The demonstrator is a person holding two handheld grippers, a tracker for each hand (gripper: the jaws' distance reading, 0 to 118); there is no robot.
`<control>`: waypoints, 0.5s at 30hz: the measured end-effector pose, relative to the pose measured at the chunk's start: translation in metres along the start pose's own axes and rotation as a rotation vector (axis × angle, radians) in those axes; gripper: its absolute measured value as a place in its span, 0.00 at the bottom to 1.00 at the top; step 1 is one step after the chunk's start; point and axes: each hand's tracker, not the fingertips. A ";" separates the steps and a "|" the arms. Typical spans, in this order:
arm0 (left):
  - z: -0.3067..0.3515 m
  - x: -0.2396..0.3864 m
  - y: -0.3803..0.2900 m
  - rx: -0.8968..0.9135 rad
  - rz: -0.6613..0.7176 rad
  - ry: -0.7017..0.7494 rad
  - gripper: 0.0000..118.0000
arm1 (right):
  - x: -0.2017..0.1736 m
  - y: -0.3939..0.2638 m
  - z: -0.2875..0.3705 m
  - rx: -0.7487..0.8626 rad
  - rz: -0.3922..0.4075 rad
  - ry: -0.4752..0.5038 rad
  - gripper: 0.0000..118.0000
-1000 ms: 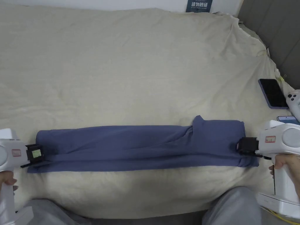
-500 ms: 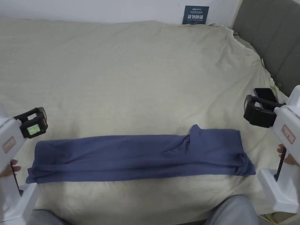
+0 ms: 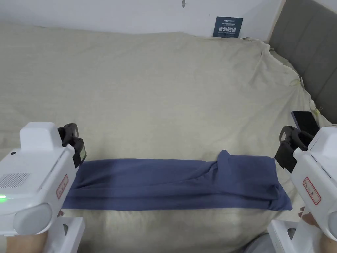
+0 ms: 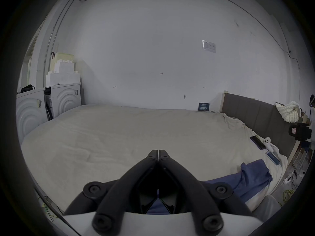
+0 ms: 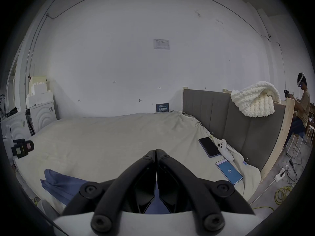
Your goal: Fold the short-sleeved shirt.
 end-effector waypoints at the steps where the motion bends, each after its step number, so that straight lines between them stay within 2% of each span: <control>1: 0.001 0.000 -0.001 0.001 -0.002 -0.005 0.00 | -0.003 0.001 0.001 0.004 -0.004 0.000 0.00; 7: 0.001 -0.002 -0.003 -0.013 -0.013 -0.014 0.00 | -0.008 0.001 0.003 -0.001 0.005 0.019 0.00; 10: -0.002 -0.014 -0.001 -0.024 0.031 -0.020 0.00 | -0.012 -0.001 0.003 -0.015 0.009 0.030 0.00; 12: -0.008 -0.026 0.001 -0.073 0.080 -0.024 0.09 | -0.013 -0.002 0.001 -0.027 0.006 0.032 0.00; 14: -0.016 -0.046 0.002 -0.105 0.129 -0.023 0.12 | -0.016 -0.002 0.003 -0.032 -0.004 0.033 0.00; 15: -0.022 -0.057 0.003 -0.148 0.153 -0.048 0.20 | -0.016 -0.002 0.003 -0.033 -0.007 0.034 0.00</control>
